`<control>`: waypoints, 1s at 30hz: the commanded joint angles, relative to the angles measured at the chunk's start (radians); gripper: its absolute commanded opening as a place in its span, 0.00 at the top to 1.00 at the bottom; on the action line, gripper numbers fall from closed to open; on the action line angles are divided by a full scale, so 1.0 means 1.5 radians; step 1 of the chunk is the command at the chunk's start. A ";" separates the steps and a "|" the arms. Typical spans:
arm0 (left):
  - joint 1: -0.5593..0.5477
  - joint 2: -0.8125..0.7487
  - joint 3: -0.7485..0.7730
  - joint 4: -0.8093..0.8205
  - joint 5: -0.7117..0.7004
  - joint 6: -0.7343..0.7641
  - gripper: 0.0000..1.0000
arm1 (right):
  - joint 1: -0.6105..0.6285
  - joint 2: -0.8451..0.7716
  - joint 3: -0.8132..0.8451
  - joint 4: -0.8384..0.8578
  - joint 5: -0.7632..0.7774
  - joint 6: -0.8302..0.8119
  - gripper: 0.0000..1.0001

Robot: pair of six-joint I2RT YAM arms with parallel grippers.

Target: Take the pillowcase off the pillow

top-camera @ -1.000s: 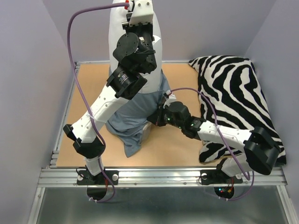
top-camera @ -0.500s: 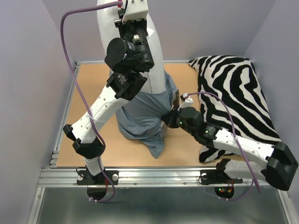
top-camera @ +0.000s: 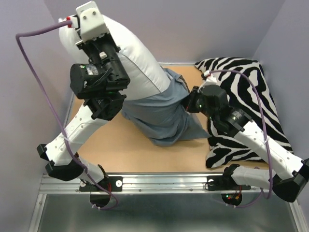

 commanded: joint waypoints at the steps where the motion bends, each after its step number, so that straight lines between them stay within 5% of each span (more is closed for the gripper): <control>1: -0.022 -0.082 -0.066 0.118 -0.051 0.010 1.00 | -0.019 0.074 0.217 -0.085 0.044 -0.080 1.00; 8: -0.126 -0.138 -0.264 0.119 -0.163 -0.041 1.00 | -0.084 0.260 0.521 -0.103 -0.034 -0.111 0.99; 17: -0.122 -0.121 -0.341 0.110 -0.236 -0.058 1.00 | -0.149 0.631 0.848 -0.125 -0.192 -0.114 0.99; 23: -0.093 -0.082 -0.363 0.083 -0.210 -0.061 1.00 | -0.150 0.730 0.831 -0.106 -0.278 -0.106 0.99; 24: -0.083 -0.072 -0.357 0.056 -0.204 -0.085 1.00 | -0.149 0.723 0.777 -0.095 -0.280 -0.104 0.99; 27: -0.063 -0.053 -0.225 -0.376 0.014 -0.463 1.00 | -0.144 0.665 0.670 -0.001 -0.285 -0.093 0.99; 29: 0.065 -0.014 -0.147 -0.608 0.193 -0.631 1.00 | -0.142 0.649 0.633 0.018 -0.279 -0.091 0.99; 30: 0.099 -0.011 -0.148 -0.613 0.239 -0.670 1.00 | -0.142 0.642 0.628 0.017 -0.277 -0.089 1.00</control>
